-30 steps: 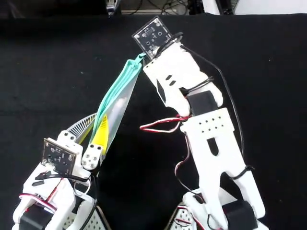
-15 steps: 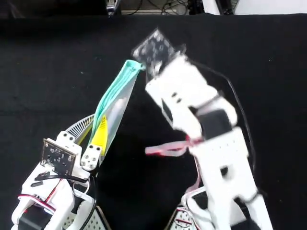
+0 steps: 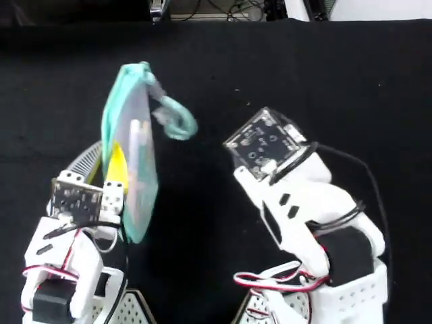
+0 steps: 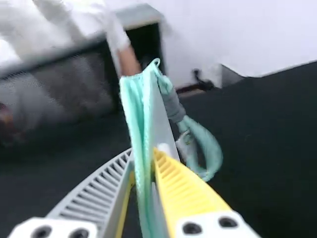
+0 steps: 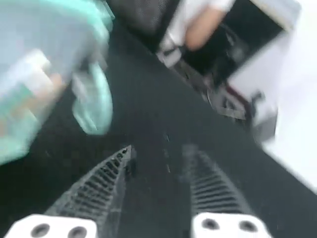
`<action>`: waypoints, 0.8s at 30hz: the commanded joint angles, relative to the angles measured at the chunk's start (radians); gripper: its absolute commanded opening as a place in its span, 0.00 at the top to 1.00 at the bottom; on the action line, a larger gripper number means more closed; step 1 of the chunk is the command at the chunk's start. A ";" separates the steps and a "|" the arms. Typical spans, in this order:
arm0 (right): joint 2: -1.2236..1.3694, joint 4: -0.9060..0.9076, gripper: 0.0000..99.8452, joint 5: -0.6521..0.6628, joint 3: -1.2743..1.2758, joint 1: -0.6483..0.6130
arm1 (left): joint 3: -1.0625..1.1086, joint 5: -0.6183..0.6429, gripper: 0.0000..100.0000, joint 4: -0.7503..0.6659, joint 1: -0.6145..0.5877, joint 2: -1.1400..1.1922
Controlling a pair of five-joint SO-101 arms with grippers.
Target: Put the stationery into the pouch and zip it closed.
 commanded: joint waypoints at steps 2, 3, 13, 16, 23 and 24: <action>-0.159 -0.031 0.98 0.006 0.242 0.098 | -0.058 -0.127 0.97 -0.104 -0.102 0.083; -0.199 -0.048 0.99 0.006 0.303 0.120 | -0.076 -0.146 0.97 -0.121 -0.114 0.132; -0.588 -0.083 0.99 0.006 0.783 0.353 | -0.398 -0.123 0.97 -0.181 0.077 0.887; -0.700 -0.055 0.99 0.005 0.889 0.382 | -0.476 -0.080 0.97 -0.181 0.162 1.076; -0.773 -0.057 0.99 -0.041 1.013 0.407 | -0.591 -0.018 0.90 -0.172 0.251 1.341; -0.773 -0.057 0.99 -0.043 1.020 0.407 | -0.595 0.008 0.85 -0.166 0.251 1.350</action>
